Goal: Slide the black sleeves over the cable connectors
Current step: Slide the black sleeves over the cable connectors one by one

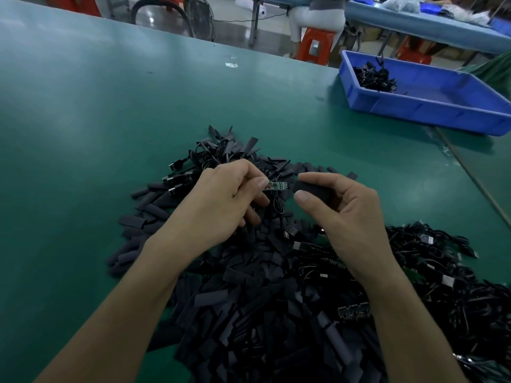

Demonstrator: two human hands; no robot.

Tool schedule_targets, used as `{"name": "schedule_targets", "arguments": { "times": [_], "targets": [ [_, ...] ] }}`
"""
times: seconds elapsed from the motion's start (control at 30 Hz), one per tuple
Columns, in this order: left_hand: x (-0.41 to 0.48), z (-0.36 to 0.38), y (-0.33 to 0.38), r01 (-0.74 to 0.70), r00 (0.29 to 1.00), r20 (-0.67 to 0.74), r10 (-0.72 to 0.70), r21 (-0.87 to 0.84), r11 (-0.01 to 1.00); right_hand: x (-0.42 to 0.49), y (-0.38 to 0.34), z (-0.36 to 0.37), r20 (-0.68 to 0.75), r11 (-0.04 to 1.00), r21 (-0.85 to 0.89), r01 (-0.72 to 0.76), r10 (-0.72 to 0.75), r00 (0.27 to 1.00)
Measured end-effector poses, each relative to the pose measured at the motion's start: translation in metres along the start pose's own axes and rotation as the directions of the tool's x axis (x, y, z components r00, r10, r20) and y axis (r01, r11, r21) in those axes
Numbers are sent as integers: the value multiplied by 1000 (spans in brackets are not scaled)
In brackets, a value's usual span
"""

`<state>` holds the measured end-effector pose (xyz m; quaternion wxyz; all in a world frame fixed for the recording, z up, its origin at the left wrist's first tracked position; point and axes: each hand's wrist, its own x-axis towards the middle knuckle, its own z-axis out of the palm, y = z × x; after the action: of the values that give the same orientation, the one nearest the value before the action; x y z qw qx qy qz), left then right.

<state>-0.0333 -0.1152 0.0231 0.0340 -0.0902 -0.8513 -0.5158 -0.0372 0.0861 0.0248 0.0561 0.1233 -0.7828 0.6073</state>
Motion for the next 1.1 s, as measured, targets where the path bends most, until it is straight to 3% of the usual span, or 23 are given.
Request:
{"name": "schedule_targets", "arguments": {
  "times": [0.2,0.87,1.1],
  "targets": [
    [-1,0,1,-35,998,-58,34,-11,999,0,0,3,-23,998,-43,49,-50,998],
    [0,-1,3,-16,1000,7,17,-110,994,0,3,4,-32,999,-29,46,-47,998],
    [0,-4,4,27,999,49,-19,-167,986,1,5,-1,-15,993,-101,63,-64,998]
  ]
}}
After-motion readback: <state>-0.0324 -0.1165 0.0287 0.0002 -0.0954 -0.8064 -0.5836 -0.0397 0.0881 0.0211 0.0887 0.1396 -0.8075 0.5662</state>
